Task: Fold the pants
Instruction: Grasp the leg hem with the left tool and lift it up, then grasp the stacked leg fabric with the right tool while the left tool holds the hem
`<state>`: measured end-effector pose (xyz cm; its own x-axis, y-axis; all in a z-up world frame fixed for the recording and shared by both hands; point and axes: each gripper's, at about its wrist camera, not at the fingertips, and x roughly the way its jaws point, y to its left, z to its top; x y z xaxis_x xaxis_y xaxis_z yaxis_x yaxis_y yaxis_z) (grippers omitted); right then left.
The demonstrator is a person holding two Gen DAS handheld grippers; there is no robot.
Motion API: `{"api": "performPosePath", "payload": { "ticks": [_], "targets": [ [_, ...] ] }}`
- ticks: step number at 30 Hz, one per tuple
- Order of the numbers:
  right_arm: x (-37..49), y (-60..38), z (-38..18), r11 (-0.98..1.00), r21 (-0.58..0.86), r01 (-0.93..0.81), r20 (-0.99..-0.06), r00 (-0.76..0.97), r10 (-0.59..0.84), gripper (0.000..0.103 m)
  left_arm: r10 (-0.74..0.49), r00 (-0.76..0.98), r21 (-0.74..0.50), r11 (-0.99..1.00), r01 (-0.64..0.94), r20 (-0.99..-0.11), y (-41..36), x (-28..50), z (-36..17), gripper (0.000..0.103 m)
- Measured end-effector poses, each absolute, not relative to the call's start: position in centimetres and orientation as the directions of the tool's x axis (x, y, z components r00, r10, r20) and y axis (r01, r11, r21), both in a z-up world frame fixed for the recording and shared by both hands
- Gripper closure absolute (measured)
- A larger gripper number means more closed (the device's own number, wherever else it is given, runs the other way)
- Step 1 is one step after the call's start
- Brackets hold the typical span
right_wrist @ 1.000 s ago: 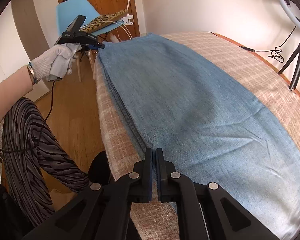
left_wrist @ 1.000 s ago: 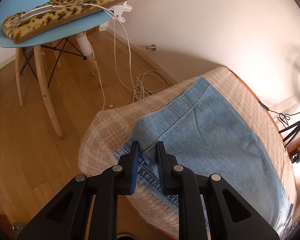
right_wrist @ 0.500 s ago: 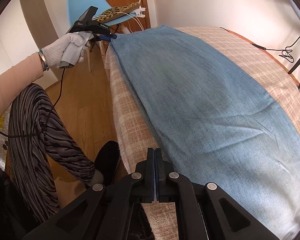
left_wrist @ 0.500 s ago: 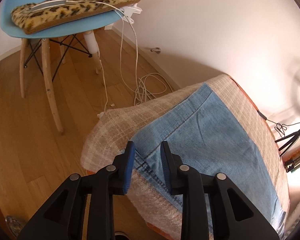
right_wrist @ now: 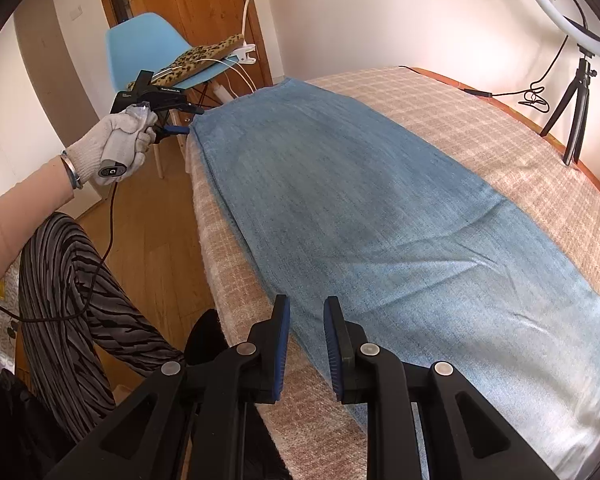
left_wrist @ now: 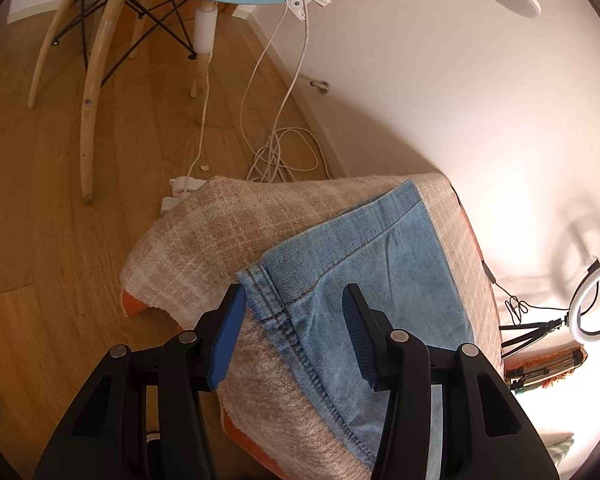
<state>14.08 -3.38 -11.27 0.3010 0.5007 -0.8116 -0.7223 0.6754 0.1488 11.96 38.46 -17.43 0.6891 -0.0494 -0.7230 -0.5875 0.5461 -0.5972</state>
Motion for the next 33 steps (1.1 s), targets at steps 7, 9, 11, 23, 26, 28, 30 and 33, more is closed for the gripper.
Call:
{"api": "performPosePath", "payload": {
  "ticks": [7,9,11,23,26,28,30,33],
  "targets": [
    [14.4,-3.6,-11.5,0.694,0.151,-0.704,-0.817,0.307,0.489,0.084,-0.030,0.670,-0.556,0.586,-0.589,-0.741,38.3,12.8,-17.6,0.055],
    [14.6,-3.7,-11.4,0.700,0.155,-0.697,-0.816,0.309,0.489,0.084,-0.007,0.668,-0.529,0.617,-0.583,-0.744,37.9,13.2,-17.4,0.055],
    [14.6,-3.8,-11.4,0.703,0.159,-0.693,-0.813,0.312,0.491,0.084,0.023,0.658,-0.486,0.654,-0.580,-0.753,37.4,13.7,-17.3,0.056],
    [16.4,-4.7,-10.1,0.783,0.184,-0.594,-0.797,0.376,0.473,0.052,0.079,0.741,-0.293,0.887,-0.358,-0.666,30.4,15.3,-11.9,0.089],
    [18.2,-5.3,-8.9,0.795,0.257,-0.549,-0.771,0.380,0.512,0.036,0.043,0.764,-0.245,0.935,-0.258,-0.644,27.3,15.7,-10.8,0.089],
    [20.0,-5.0,-7.9,0.792,0.312,-0.524,-0.754,0.370,0.542,0.036,0.010,0.776,-0.211,0.960,-0.183,-0.630,25.0,15.8,-10.3,0.089],
    [22.2,-4.1,-6.8,0.777,0.360,-0.516,-0.734,0.357,0.577,0.035,-0.036,0.779,-0.193,0.975,-0.110,-0.627,22.9,15.8,-10.1,0.089],
    [25.9,-1.6,-5.2,0.749,0.416,-0.515,-0.711,0.329,0.621,0.030,-0.106,0.776,-0.185,0.983,-0.015,-0.622,20.4,15.4,-9.9,0.089]
  ]
}}
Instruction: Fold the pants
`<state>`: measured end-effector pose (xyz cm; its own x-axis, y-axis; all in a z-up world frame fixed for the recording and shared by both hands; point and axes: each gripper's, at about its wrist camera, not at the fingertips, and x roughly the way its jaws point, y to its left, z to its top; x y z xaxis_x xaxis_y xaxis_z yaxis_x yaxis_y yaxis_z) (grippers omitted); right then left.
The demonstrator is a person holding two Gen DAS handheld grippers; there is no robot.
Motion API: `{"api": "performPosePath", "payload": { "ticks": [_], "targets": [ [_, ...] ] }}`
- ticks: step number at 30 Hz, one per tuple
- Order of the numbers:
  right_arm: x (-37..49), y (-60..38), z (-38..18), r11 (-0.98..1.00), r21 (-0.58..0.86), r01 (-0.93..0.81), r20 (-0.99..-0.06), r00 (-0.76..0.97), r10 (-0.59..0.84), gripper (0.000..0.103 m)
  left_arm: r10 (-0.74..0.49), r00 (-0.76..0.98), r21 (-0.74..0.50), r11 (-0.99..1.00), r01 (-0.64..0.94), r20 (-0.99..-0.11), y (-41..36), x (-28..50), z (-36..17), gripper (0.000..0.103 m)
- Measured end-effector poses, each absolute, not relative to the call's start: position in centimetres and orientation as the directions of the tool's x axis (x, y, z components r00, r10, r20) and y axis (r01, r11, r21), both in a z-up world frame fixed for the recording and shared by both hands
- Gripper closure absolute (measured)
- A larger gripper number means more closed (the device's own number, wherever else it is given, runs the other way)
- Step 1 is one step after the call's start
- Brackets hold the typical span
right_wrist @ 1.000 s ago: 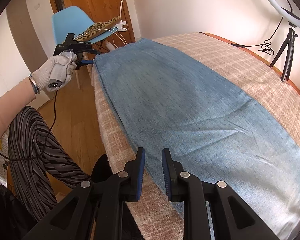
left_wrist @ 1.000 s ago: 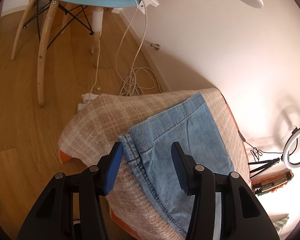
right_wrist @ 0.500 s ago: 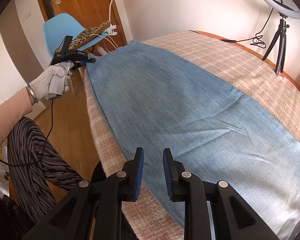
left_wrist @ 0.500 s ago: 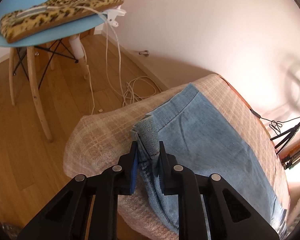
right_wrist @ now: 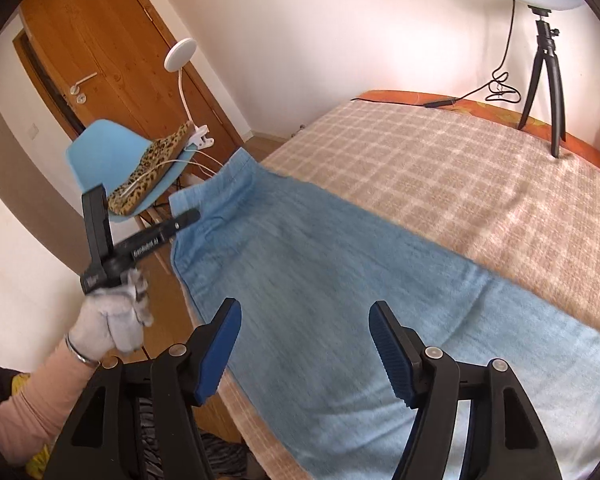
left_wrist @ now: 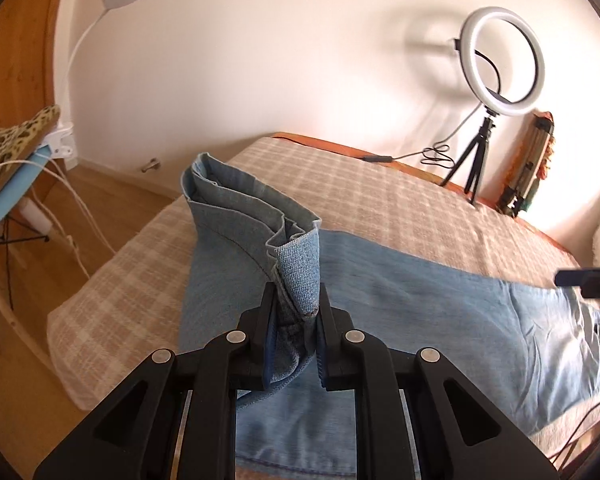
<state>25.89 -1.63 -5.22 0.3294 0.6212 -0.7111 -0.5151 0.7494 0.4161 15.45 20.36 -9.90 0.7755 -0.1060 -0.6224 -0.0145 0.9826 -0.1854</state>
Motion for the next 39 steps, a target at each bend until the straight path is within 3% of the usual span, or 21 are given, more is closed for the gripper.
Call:
{"api": "performPosePath", "payload": {
  "ticks": [3,7,12,19,26,28,30,35,38,39],
  "targets": [
    [29.8,1.6,-4.6,0.699,0.500,-0.511,-0.679,0.270,0.683,0.022,-0.159,0.763,-0.187,0.981,0.051,-0.626,18.7,15.1,-9.9,0.089],
    [34.0,6.9,-5.8,0.643,0.587,-0.493,-0.658,0.173,0.733,0.022,-0.221,0.752,-0.205,0.972,0.117,-0.621,17.5,14.4,-9.7,0.089],
    [37.2,12.3,-9.2,0.680,0.561,-0.472,-0.730,0.105,0.675,0.022,-0.257,0.736,-0.191,0.966,0.174,-0.627,16.0,13.7,-9.7,0.089],
    [38.9,12.1,-11.8,0.722,0.600,-0.344,-0.741,0.102,0.664,0.022,-0.280,0.777,-0.263,0.953,0.153,-0.564,18.1,13.3,-7.9,0.089],
    [40.9,11.8,-13.8,0.668,0.696,-0.262,-0.679,0.060,0.732,0.023,-0.409,0.730,-0.257,0.913,0.318,-0.548,14.1,12.6,-7.5,0.089],
    [41.6,12.1,-14.2,0.700,0.668,-0.252,-0.705,0.087,0.704,0.030,-0.419,0.713,-0.228,0.907,0.353,-0.562,13.1,12.2,-7.9,0.089],
    [42.2,12.1,-14.5,0.711,0.660,-0.242,-0.712,0.097,0.695,0.058,-0.420,0.694,-0.197,0.903,0.380,-0.585,12.2,12.3,-8.5,0.089],
    [42.1,10.0,-14.1,0.754,0.612,-0.240,-0.745,0.146,0.651,0.086,-0.443,0.634,-0.204,0.886,0.416,-0.634,10.9,12.6,-9.7,0.089],
    [41.3,7.8,-13.1,0.774,0.579,-0.258,-0.753,0.196,0.628,0.086,-0.446,0.619,-0.173,0.876,0.450,-0.647,9.5,12.4,-9.8,0.089],
    [40.7,7.1,-12.7,0.814,0.510,-0.278,-0.789,0.225,0.571,0.080,-0.442,0.614,-0.153,0.872,0.465,-0.654,8.9,12.2,-9.9,0.089]
  ]
}}
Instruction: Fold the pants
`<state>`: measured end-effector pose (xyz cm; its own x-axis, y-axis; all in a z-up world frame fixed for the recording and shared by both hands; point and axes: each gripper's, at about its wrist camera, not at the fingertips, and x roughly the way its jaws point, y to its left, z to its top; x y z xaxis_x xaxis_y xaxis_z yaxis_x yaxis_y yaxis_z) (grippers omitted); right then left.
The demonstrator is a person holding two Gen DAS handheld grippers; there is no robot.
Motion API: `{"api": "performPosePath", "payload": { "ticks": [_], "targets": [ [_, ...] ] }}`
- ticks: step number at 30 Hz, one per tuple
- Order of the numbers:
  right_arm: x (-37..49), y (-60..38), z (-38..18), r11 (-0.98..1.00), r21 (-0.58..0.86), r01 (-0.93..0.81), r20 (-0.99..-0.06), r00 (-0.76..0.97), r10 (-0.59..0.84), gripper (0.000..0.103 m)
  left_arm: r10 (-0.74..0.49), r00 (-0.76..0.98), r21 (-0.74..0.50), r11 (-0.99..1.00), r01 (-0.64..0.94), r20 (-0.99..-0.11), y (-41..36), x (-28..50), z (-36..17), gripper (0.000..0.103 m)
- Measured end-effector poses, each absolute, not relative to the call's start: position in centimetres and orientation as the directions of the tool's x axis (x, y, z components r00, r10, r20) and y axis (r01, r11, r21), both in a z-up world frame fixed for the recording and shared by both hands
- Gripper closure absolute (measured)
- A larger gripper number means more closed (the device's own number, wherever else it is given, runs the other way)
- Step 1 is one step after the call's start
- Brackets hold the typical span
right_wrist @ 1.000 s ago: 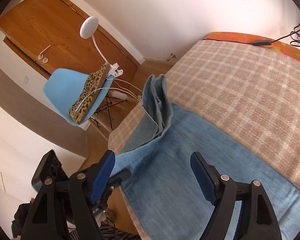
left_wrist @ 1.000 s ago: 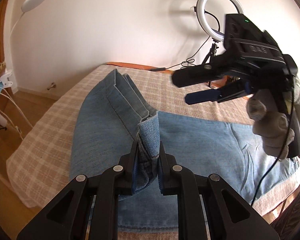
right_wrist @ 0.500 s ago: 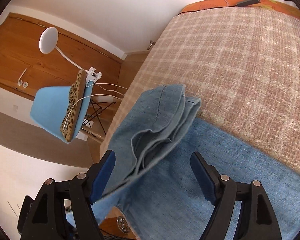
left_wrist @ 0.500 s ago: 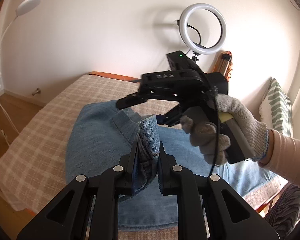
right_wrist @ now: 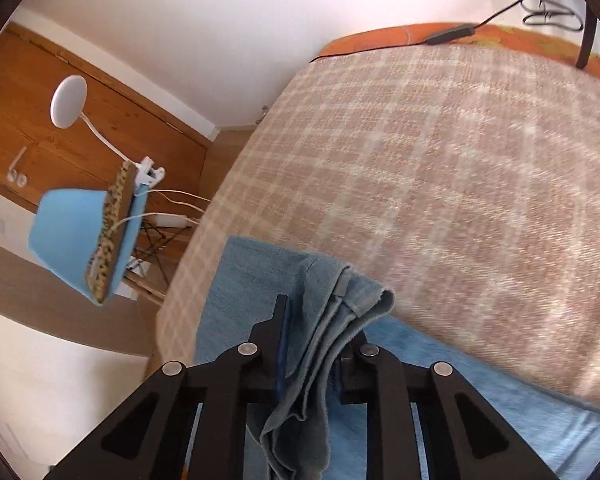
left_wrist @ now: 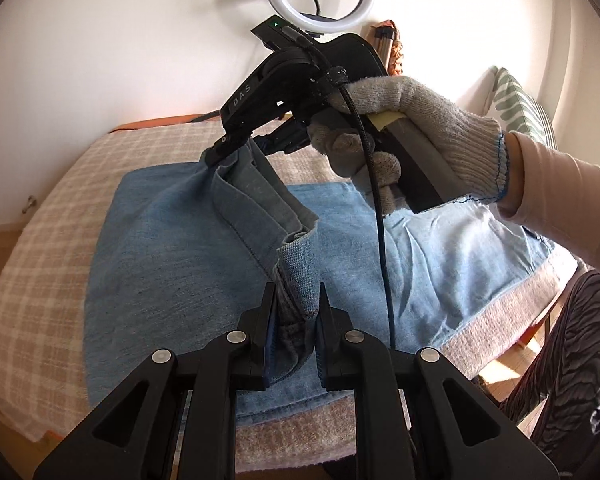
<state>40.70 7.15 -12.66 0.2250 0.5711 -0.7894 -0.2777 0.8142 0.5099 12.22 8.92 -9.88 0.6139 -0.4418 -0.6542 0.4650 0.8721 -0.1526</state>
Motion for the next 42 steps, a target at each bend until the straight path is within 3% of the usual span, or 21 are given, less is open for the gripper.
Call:
{"api": "performPosePath", "payload": {
  "ticks": [3,7,13,14,18,23,25,26,27,28,33,37,38,39,42],
  "targets": [
    [38.6,5.0,-11.5,0.862,0.429,-0.270,-0.820,0.284,0.497,0.063,-0.422,0.590,-0.093,0.858,0.506,-0.689,7.0,11.9,-10.7,0.089],
    [36.4,3.8,-10.3,0.838,0.462,-0.291,-0.799,0.274,0.535,0.062,-0.409,0.568,-0.077,0.853,0.517,-0.714,6.3,11.8,-11.5,0.089],
    [36.2,7.2,-13.0,0.866,0.377,-0.328,-0.874,0.184,0.450,0.063,-0.395,0.572,-0.074,0.862,0.502,-0.719,6.6,11.7,-11.6,0.087],
    [36.3,7.6,-13.5,0.873,0.362,-0.327,-0.883,0.179,0.433,0.067,-0.390,0.571,-0.069,0.863,0.501,-0.722,6.5,11.8,-11.8,0.087],
    [36.1,7.7,-14.3,0.881,0.352,-0.317,-0.889,0.181,0.421,0.102,-0.365,0.573,-0.030,0.860,0.510,-0.734,5.7,11.7,-12.3,0.086],
    [36.7,4.8,-13.1,0.902,0.326,-0.283,-0.888,0.236,0.395,0.103,-0.399,0.582,-0.055,0.854,0.518,-0.709,5.9,11.9,-11.5,0.086],
    [36.6,3.4,-12.9,0.875,0.397,-0.276,-0.860,0.222,0.460,0.099,-0.401,0.595,-0.048,0.853,0.520,-0.696,6.0,11.9,-11.2,0.086],
    [36.3,2.9,-12.7,0.863,0.423,-0.276,-0.847,0.218,0.484,0.092,-0.404,0.596,-0.050,0.853,0.520,-0.694,6.0,11.9,-11.1,0.086],
    [36.1,2.5,-12.6,0.850,0.453,-0.269,-0.833,0.212,0.511,0.066,-0.405,0.593,-0.054,0.853,0.520,-0.696,6.1,11.9,-11.1,0.086],
    [35.9,2.4,-12.5,0.833,0.487,-0.261,-0.818,0.198,0.540,0.058,-0.403,0.591,-0.054,0.853,0.518,-0.699,6.1,12.0,-11.1,0.086],
    [35.3,4.2,-13.6,0.801,0.546,-0.246,-0.804,0.115,0.584,0.056,-0.392,0.585,-0.054,0.859,0.510,-0.710,5.9,11.9,-11.5,0.086],
    [35.8,5.3,-15.2,0.812,0.546,-0.205,-0.813,0.104,0.573,0.067,-0.377,0.588,-0.039,0.862,0.505,-0.716,5.4,12.0,-11.8,0.085],
    [35.9,5.5,-15.4,0.815,0.540,-0.209,-0.815,0.111,0.568,0.077,-0.374,0.586,-0.037,0.862,0.505,-0.719,5.3,12.0,-11.9,0.085],
    [35.8,5.7,-15.3,0.822,0.529,-0.212,-0.820,0.123,0.559,0.095,-0.372,0.586,-0.035,0.862,0.506,-0.720,5.3,12.1,-11.9,0.085],
    [35.6,5.9,-14.6,0.847,0.474,-0.239,-0.842,0.157,0.515,0.102,-0.378,0.583,-0.040,0.860,0.508,-0.719,5.3,12.4,-12.0,0.085]
  ]
}}
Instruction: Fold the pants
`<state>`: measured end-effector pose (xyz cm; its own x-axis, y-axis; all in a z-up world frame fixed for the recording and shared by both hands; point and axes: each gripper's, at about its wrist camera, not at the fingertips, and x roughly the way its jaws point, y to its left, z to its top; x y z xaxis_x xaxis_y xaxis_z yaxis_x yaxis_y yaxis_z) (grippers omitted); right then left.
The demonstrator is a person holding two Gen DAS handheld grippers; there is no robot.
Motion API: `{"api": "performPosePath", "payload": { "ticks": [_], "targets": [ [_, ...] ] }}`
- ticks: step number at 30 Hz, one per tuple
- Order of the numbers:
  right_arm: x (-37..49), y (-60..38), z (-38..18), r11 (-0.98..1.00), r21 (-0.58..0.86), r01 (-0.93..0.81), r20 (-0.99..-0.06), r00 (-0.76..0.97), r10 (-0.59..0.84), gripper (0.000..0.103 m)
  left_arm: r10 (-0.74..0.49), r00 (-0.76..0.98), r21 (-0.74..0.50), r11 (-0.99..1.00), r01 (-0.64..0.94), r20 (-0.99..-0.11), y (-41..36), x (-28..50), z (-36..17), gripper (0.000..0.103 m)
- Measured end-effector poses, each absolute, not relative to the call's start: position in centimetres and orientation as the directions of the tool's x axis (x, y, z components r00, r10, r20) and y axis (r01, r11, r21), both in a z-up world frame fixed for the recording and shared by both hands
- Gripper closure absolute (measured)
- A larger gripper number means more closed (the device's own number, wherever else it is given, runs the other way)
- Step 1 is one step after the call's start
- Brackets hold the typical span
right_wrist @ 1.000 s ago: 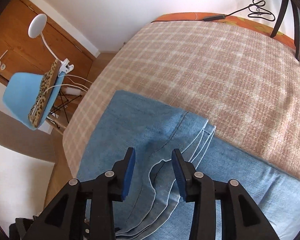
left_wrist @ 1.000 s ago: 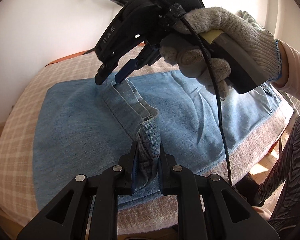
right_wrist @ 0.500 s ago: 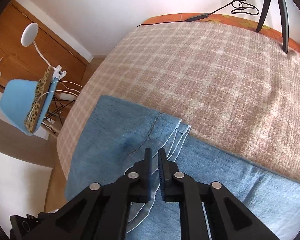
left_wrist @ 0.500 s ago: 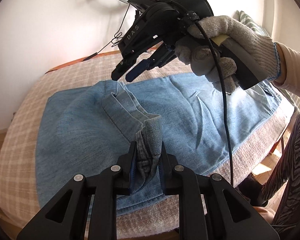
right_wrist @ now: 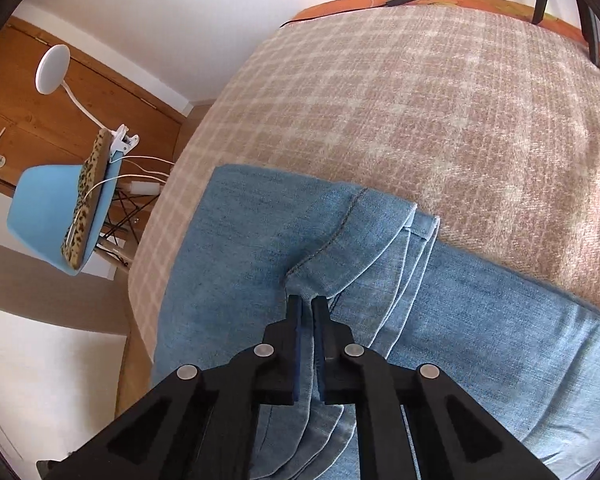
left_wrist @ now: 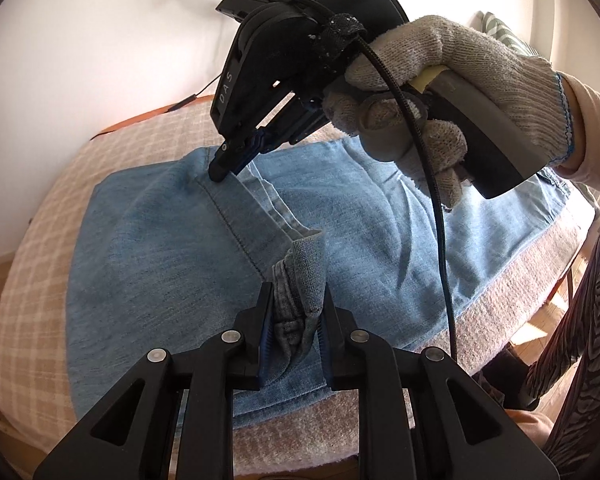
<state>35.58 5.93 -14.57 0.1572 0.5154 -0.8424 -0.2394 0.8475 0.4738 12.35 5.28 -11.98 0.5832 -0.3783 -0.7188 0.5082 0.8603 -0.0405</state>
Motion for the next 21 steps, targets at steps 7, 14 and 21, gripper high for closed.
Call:
{"api": "performPosePath", "payload": {
  "ticks": [7,14,21],
  "targets": [
    [35.1,3.2,-13.9,0.851,0.467,-0.239,-0.841,0.175,0.511,0.066,-0.433,0.603,-0.095,0.856,0.508,-0.670,6.3,12.1,-10.7,0.087],
    [34.8,0.5,-14.9,0.790,0.596,-0.143,-0.773,0.165,0.613,0.037,-0.504,0.638,-0.210,0.851,0.481,-0.583,8.6,11.8,-8.3,0.087],
    [37.0,1.3,-17.6,0.684,0.730,0.003,-0.672,0.183,0.717,0.069,-0.513,0.604,-0.176,0.831,0.528,-0.610,6.8,11.1,-8.7,0.087]
  ]
}}
